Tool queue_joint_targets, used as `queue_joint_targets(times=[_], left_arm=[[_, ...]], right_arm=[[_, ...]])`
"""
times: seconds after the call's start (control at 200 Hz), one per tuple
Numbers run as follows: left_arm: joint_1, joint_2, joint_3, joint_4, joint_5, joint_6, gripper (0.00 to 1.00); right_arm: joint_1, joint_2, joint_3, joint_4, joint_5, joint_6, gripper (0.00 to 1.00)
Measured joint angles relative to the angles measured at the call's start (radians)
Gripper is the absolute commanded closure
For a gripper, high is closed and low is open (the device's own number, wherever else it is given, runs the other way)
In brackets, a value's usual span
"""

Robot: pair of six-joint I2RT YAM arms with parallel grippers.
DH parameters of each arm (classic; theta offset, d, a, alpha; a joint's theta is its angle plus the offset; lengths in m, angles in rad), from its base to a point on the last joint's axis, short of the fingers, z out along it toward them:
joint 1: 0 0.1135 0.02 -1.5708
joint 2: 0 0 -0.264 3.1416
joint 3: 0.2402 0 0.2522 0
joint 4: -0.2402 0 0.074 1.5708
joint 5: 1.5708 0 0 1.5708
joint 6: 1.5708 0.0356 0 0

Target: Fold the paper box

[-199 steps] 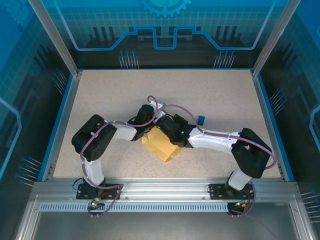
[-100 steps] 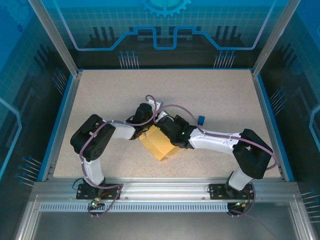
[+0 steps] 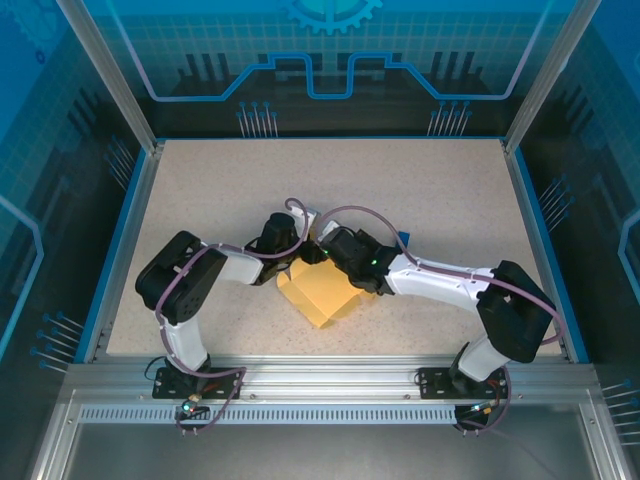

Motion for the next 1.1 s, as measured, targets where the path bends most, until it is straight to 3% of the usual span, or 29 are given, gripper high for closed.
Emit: queue_joint_targets(times=[0.32, 0.67, 1.101], left_arm=[[0.002, 0.001, 0.008, -0.025, 0.072, 0.008, 0.29], [0.002, 0.041, 0.087, -0.161, 0.113, 0.077, 0.39], [0.002, 0.066, 0.108, -0.223, 0.121, 0.142, 0.56]], right_arm=[[-0.018, -0.002, 0.000, -0.015, -0.027, 0.006, 1.00], [-0.063, -0.041, 0.001, -0.027, -0.132, 0.019, 1.00], [-0.070, -0.043, 0.001, -0.028, -0.169, 0.018, 1.00]])
